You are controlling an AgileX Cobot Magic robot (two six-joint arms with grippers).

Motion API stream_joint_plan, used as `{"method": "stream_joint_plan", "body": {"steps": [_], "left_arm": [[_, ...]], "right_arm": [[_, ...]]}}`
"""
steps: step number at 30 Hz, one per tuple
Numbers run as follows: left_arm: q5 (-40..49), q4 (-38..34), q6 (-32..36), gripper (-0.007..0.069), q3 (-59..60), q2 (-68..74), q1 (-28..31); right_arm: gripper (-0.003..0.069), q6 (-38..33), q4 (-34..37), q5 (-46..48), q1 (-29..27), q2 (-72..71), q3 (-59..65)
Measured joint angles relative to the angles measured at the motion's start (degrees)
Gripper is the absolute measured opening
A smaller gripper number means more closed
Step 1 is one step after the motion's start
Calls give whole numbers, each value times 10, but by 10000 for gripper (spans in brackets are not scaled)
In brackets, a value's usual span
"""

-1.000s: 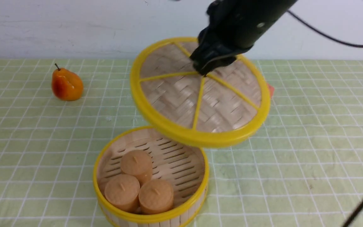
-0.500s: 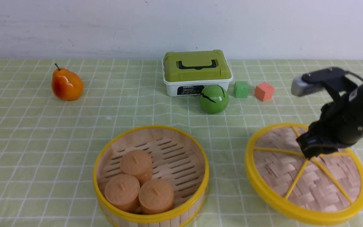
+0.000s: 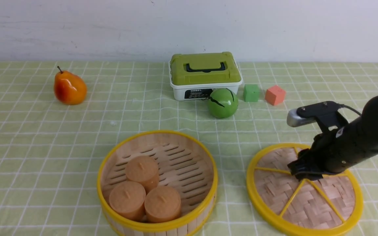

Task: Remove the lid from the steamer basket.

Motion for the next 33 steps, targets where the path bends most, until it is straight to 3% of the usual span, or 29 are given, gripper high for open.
{"method": "stream_joint_plan", "body": {"steps": [3, 7, 9, 11, 12, 15, 18, 25, 33], "left_arm": [[0, 0, 0, 239, 0, 0, 0], [0, 0, 0, 239, 0, 0, 0], [0, 0, 0, 239, 0, 0, 0], [0, 0, 0, 239, 0, 0, 0], [0, 0, 0, 239, 0, 0, 0], [0, 0, 0, 239, 0, 0, 0], [0, 0, 0, 239, 0, 0, 0], [0, 0, 0, 239, 0, 0, 0], [0, 0, 0, 239, 0, 0, 0]], "right_arm": [[442, 1, 7, 46, 0, -20, -17], [483, 1, 19, 74, 0, -87, -25], [460, 1, 26, 87, 0, -158, -27], [363, 0, 26, 105, 0, -249, -27], [353, 0, 26, 106, 0, -256, -27], [151, -1, 26, 147, 0, -377, -27], [18, -7, 26, 188, 0, -462, -24], [-25, -9, 26, 205, 0, -621, 50], [-23, -9, 17, 201, 0, -680, 156]]}}
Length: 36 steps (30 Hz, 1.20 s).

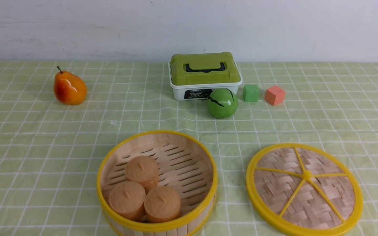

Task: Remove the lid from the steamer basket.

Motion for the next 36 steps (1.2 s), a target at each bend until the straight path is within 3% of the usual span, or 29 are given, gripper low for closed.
{"method": "stream_joint_plan", "body": {"steps": [3, 10, 16, 23, 26, 29, 36], "left_arm": [[0, 0, 0, 239, 0, 0, 0], [0, 0, 0, 239, 0, 0, 0], [0, 0, 0, 239, 0, 0, 0], [0, 0, 0, 239, 0, 0, 0], [0, 0, 0, 239, 0, 0, 0], [0, 0, 0, 239, 0, 0, 0], [0, 0, 0, 239, 0, 0, 0]], "right_arm": [[-21, 0, -6, -24, 0, -9, 36], [-17, -67, 12, -351, 0, -113, 223], [-15, -89, 13, -516, -3, -162, 355], [-12, 16, -46, -502, -89, -241, 437], [-9, 145, -131, -385, -133, -287, 439], [-7, 212, -176, -302, -140, -301, 439], [-2, 246, -197, -267, -141, -303, 436]]}}
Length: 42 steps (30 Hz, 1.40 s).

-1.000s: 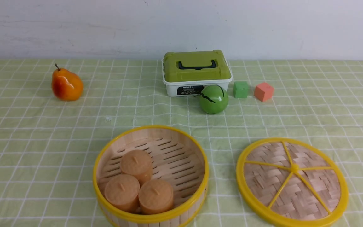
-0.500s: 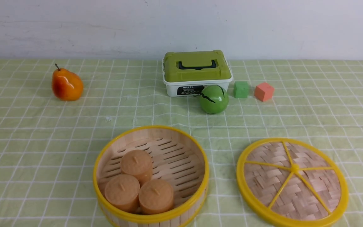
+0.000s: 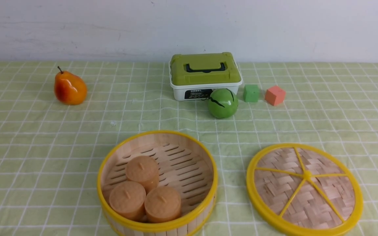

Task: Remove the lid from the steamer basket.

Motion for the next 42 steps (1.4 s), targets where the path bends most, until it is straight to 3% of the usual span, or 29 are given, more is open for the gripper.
{"method": "stream_joint_plan", "body": {"steps": [42], "left_arm": [[0, 0, 0, 239, 0, 0, 0]], "right_arm": [[45, 0, -2, 3, 0, 0, -1]]}}
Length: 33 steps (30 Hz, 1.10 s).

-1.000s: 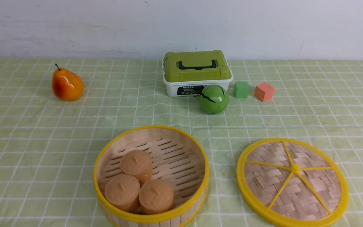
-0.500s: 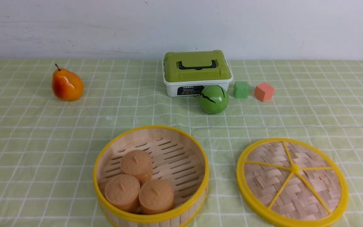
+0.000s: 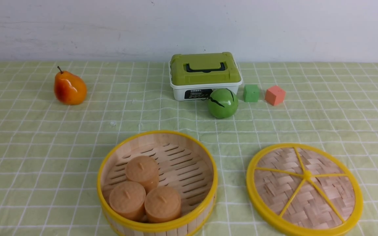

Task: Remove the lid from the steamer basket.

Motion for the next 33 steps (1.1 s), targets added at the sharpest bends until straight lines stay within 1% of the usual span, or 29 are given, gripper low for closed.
{"method": "stream_joint_plan", "body": {"steps": [33], "left_arm": [[-5, 0, 0, 239, 0, 0, 0]], "right_arm": [[95, 0, 0, 0, 0, 0, 0]]}}
